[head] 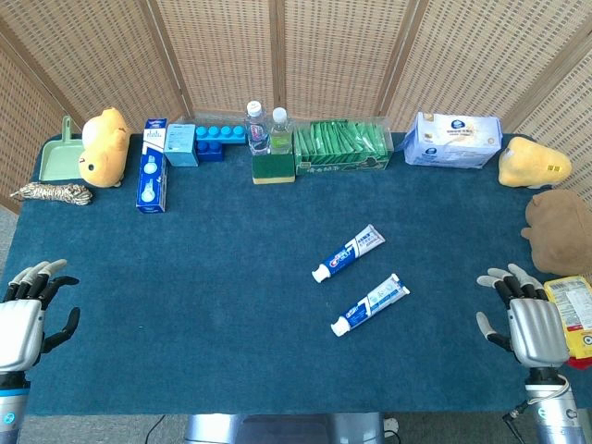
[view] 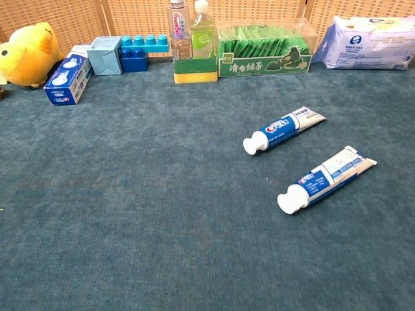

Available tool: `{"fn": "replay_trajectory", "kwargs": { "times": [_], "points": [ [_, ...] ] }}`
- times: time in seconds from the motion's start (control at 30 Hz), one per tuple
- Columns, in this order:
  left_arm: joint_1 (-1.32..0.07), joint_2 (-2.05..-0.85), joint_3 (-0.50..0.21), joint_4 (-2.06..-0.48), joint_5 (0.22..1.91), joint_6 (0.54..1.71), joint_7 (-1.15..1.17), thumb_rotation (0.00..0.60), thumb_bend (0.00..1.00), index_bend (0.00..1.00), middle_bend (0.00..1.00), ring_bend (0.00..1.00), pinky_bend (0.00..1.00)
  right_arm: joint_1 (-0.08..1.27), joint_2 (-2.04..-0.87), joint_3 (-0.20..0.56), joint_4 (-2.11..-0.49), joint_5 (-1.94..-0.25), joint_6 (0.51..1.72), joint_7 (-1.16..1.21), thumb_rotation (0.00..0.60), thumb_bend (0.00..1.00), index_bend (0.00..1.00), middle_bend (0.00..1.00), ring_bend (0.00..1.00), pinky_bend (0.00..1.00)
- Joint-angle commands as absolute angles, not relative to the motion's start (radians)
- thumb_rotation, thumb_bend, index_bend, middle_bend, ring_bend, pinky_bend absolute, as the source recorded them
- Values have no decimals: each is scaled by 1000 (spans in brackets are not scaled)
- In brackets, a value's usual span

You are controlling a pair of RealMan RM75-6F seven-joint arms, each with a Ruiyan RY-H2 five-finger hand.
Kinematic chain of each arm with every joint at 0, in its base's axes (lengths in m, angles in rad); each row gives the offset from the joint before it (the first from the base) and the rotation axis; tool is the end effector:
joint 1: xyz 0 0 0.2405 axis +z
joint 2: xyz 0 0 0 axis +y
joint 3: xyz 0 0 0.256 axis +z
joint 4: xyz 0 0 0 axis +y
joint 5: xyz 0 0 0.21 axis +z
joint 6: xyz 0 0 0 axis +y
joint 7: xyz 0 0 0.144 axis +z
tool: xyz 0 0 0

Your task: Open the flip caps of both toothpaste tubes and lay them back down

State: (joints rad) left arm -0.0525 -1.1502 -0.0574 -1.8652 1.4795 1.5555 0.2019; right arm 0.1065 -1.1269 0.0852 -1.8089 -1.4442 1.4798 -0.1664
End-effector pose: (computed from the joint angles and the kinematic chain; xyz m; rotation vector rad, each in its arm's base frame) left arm -0.2614 0.1690 0.1440 -1.2948 -0.9481 -0.9725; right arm -0.2703 -0.1904 0.1474 1.3483 -0.9308 0.9443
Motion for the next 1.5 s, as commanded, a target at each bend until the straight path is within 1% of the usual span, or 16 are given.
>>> {"fn": "replay_trajectory", "kwargs": {
  "times": [0.03, 0.37, 0.63, 0.73, 0.8, 0.83, 0.93, 1.0, 1.07, 1.13, 1.23, 1.33, 1.43, 1.5],
  "points": [
    [-54, -1151, -57, -1865, 1479, 1551, 203, 600, 371, 315, 187, 132, 124, 106, -1128, 86, -1806, -1442, 1478, -163, 600, 341, 304, 259, 116, 191],
    [-57, -1141, -65, -1878, 1486, 1558, 211, 600, 372, 310, 185, 129, 123, 111, -1121, 83, -1800, -1451, 1463, -141, 600, 345, 299, 259, 109, 191],
    [-59, -1120, -70, -1887, 1479, 1553, 195, 600, 372, 311, 185, 128, 122, 137, -1107, 78, -1815, -1467, 1414, -126, 600, 347, 289, 258, 103, 192],
    [-60, -1111, -72, -1889, 1476, 1550, 192, 600, 372, 311, 183, 128, 122, 159, -1093, 74, -1825, -1481, 1376, -118, 600, 361, 276, 249, 94, 191],
    [-64, -1101, -77, -1894, 1472, 1545, 189, 600, 372, 311, 182, 128, 122, 205, -1070, 73, -1846, -1502, 1302, -97, 600, 385, 263, 238, 86, 185],
    [-65, -1099, -77, -1896, 1471, 1543, 188, 600, 372, 310, 182, 127, 122, 218, -1062, 74, -1851, -1503, 1282, -88, 600, 408, 255, 233, 81, 180],
    [-72, -1090, -82, -1902, 1468, 1536, 193, 600, 371, 310, 180, 126, 122, 286, -1030, 78, -1872, -1508, 1169, -36, 600, 482, 240, 219, 71, 175],
    [-76, -1086, -85, -1906, 1462, 1530, 195, 600, 371, 310, 179, 126, 122, 326, -1021, 83, -1878, -1506, 1108, -9, 582, 509, 234, 210, 63, 172],
    [-81, -1083, -88, -1909, 1457, 1523, 196, 600, 371, 310, 178, 126, 121, 363, -1017, 87, -1881, -1498, 1052, 9, 528, 528, 227, 204, 57, 171],
    [-87, -1081, -91, -1909, 1451, 1514, 198, 600, 371, 310, 177, 126, 121, 409, -1019, 94, -1883, -1485, 983, 17, 486, 542, 220, 202, 54, 171],
    [-93, -1080, -95, -1910, 1444, 1507, 198, 600, 371, 310, 175, 126, 120, 453, -1027, 101, -1884, -1463, 917, 17, 428, 549, 216, 202, 54, 171],
    [-101, -1081, -98, -1910, 1437, 1496, 201, 600, 370, 310, 174, 126, 121, 526, -1054, 112, -1871, -1419, 814, -8, 370, 550, 219, 204, 54, 171],
    [-103, -1079, -98, -1910, 1433, 1493, 204, 600, 372, 310, 172, 125, 120, 578, -1075, 120, -1856, -1358, 743, -39, 325, 543, 230, 211, 53, 170],
    [-103, -1078, -98, -1909, 1429, 1493, 205, 600, 371, 310, 172, 125, 120, 603, -1087, 123, -1844, -1324, 716, -61, 313, 533, 234, 216, 54, 170]
  ]
}}
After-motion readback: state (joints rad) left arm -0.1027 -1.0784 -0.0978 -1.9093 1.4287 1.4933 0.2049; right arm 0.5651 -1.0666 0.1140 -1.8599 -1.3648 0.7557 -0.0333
